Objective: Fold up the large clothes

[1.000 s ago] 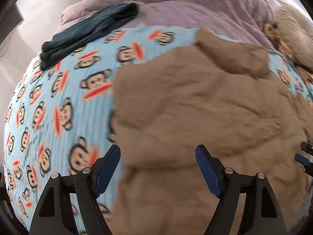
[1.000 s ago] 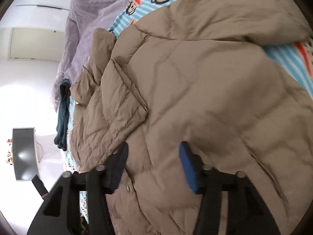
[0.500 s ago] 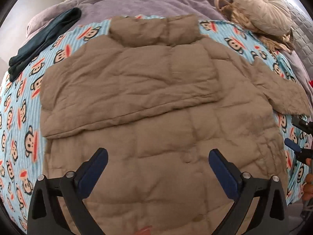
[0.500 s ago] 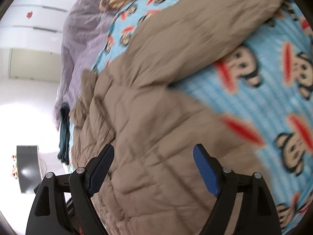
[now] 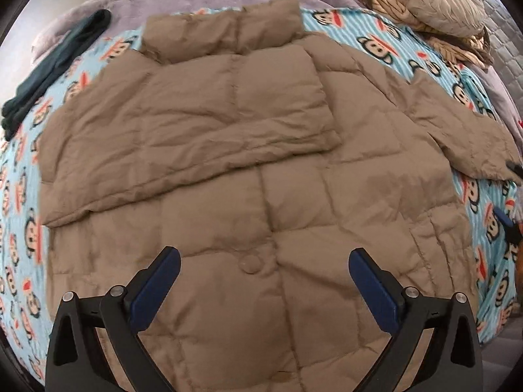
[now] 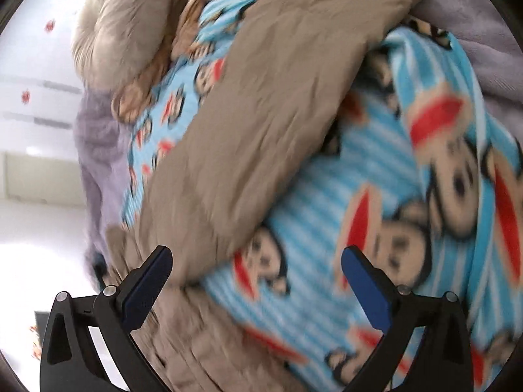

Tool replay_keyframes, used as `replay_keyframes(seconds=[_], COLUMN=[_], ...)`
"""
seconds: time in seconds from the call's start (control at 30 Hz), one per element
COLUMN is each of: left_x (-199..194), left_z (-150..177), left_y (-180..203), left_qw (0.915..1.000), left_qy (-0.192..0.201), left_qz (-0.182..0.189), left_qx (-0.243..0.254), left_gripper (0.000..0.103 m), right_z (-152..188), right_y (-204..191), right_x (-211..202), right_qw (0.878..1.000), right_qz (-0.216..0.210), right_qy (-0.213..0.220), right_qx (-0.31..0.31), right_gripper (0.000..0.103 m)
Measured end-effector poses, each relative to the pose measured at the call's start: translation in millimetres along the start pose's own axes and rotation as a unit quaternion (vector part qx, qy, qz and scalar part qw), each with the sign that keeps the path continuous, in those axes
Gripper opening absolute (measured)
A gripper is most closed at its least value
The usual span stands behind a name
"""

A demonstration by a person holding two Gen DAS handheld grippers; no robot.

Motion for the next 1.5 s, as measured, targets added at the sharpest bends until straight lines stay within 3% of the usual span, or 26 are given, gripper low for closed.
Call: replay_keyframes(seconds=[0.27,0.3,0.33,0.47,0.53,0.57,0.77,0.93,1.0,1.07,1.13,1.27,1.37,1.5], left_x=[-5.5,-6.5,-7.5,-10.1,-12.1,-14.2,-25.1,-30.4,-31.8,-34.1,-36.8,-40.8,-39.0,-29.4], left_z=[-7.6,-9.8,-12.1,-20.7,-26.6,-29.9,-41.6,-46.6,-48.2,-51.1,-53.7,-60.9,-62.4,-63.2], left_y=[11.5,11.8,11.7,9.0,7.5,5.3,-16.6,-48.2,-63.0,-82.6,-98.7,-134.6,-155.2,-175.2], left_qw=[0.9996,0.9995,0.9994,0.9988,0.9984,0.998,0.9957,0.9929,0.9914,0.9891,0.9865,0.9806,0.9782,0.9784], left_qy=[0.023,0.027,0.03,0.041,0.047,0.052,0.077,0.091,0.096,0.103,0.111,0.129,0.134,0.128], left_qz=[0.007,0.007,0.007,0.006,0.007,0.009,0.009,0.005,0.004,0.0,-0.003,-0.012,-0.017,-0.021], left_qx=[-0.013,-0.016,-0.018,-0.026,-0.032,-0.035,-0.051,-0.076,-0.089,-0.106,-0.12,-0.147,-0.157,-0.161], left_gripper=[0.103,0.103,0.103,0.103,0.103,0.103,0.103,0.103,0.103,0.103,0.103,0.103,0.103,0.103], right_z=[-62.9,-68.1,-72.7,-86.2,-91.3,-92.4,-86.8,-60.7,-40.6,-9.0,28.7,121.7,191.8,250.9], right_y=[27.2,26.9,25.8,13.5,7.8,2.2,-58.8,-143.1,-185.0,-233.6,-278.4,-346.3,-364.7,-349.0], right_x=[31.2,32.8,33.1,35.5,32.7,31.5,-1.4,-7.6,-3.9,3.8,15.3,47.8,85.4,143.0], right_qw=[0.992,0.99,0.989,0.988,0.988,0.989,0.995,0.986,0.975,0.956,0.931,0.869,0.83,0.797], right_qz=[-0.075,-0.081,-0.088,-0.101,-0.102,-0.101,-0.088,-0.092,-0.09,-0.087,-0.085,-0.082,-0.065,-0.008], right_qy=[0.03,0.033,0.035,0.035,0.031,0.03,0.055,0.059,0.057,0.051,0.042,0.007,-0.037,-0.089], right_qx=[0.1,0.106,0.11,0.111,0.108,0.103,-0.009,-0.129,-0.194,-0.276,-0.353,-0.488,-0.553,-0.597], right_gripper=[0.097,0.087,0.07,0.055,0.01,0.005,0.005,0.005,0.005,0.005,0.005,0.005,0.004,0.004])
Point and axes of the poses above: each gripper's, at about its wrist camera, not at the fingertips, and x roughly the way its jaws point, y to its right, z to its underside, the point moved 4 cm from there along x, roughly the way its jaws point, and after that the axes turned 4 degrees about -x, right-handed, at the moved point
